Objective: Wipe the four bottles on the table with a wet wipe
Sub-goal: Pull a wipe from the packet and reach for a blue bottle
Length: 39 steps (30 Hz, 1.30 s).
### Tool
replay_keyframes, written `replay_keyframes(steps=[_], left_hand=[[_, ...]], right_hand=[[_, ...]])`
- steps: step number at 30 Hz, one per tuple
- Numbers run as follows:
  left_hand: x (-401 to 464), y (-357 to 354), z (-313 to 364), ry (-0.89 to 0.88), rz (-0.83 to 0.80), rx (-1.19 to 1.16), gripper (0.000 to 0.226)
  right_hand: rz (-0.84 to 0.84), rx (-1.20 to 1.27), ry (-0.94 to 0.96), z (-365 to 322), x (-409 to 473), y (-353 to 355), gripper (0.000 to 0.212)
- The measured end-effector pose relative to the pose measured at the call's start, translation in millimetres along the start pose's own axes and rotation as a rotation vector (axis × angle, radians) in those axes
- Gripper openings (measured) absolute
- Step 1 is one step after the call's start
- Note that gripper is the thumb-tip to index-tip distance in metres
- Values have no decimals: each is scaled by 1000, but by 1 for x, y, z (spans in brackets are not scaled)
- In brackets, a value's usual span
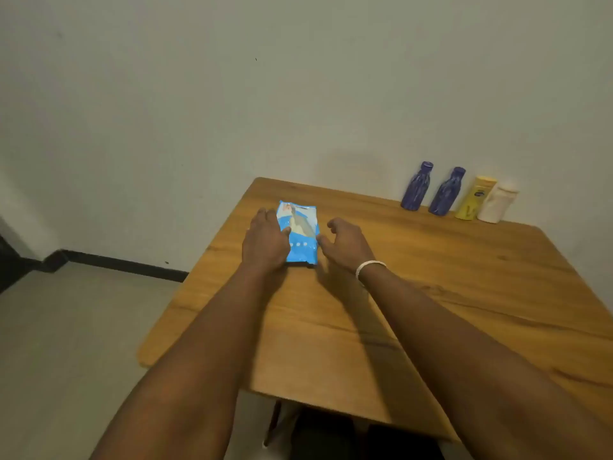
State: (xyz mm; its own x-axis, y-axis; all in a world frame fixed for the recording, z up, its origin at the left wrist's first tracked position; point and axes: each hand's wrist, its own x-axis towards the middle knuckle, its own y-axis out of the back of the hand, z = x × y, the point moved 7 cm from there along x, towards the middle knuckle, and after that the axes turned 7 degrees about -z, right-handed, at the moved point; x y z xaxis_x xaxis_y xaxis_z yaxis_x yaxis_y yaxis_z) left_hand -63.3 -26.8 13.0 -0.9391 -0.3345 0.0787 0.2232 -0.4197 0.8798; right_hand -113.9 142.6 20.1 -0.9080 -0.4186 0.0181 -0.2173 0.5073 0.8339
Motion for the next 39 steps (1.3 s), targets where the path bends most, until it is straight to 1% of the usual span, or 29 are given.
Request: replay_keyframes(steps=[3, 6, 8, 10, 13, 15, 18, 21, 25, 28, 32, 34, 36, 39], left_hand=[[33, -6, -12, 81, -6, -98, 46], [53, -23, -23, 165, -54, -144, 36], [63, -32, -28, 197, -48, -182, 31], [68, -38, -31, 221, -37, -232, 26], [69, -42, -23, 238, -18, -332, 21], [63, -43, -10, 235, -8, -415, 20], [48, -38, 19, 189, 1, -496, 23], [25, -37, 49, 122, -17, -503, 25], [-15, -46, 76, 57, -47, -478, 23], [-42, -58, 79, 77, -95, -425, 20], [-62, -68, 75, 65, -169, -339, 21], [-66, -71, 72, 63, -194, -330, 22], [-66, -73, 69, 68, -215, -326, 23], [-62, -73, 65, 74, -230, -333, 23]], right_hand=[[-10, 184, -103, 4, 37, -8, 58], [-89, 313, -204, 11, 62, -23, 57], [-108, 350, -251, 19, 73, -31, 59], [-90, 377, -280, 30, 81, -36, 61], [-54, 477, -280, 38, 81, -34, 65], [-16, 520, -255, 40, 76, -24, 62], [34, 587, -231, 46, 53, -1, 56], [94, 537, -226, 58, 19, 23, 54], [119, 444, -232, 75, -31, 39, 48], [93, 401, -266, 84, -65, 39, 50], [23, 259, -237, 92, -90, 30, 53], [-15, 153, -203, 95, -95, 25, 54], [-27, -11, -132, 92, -95, 23, 51], [0, -215, 58, 72, -90, 23, 45]])
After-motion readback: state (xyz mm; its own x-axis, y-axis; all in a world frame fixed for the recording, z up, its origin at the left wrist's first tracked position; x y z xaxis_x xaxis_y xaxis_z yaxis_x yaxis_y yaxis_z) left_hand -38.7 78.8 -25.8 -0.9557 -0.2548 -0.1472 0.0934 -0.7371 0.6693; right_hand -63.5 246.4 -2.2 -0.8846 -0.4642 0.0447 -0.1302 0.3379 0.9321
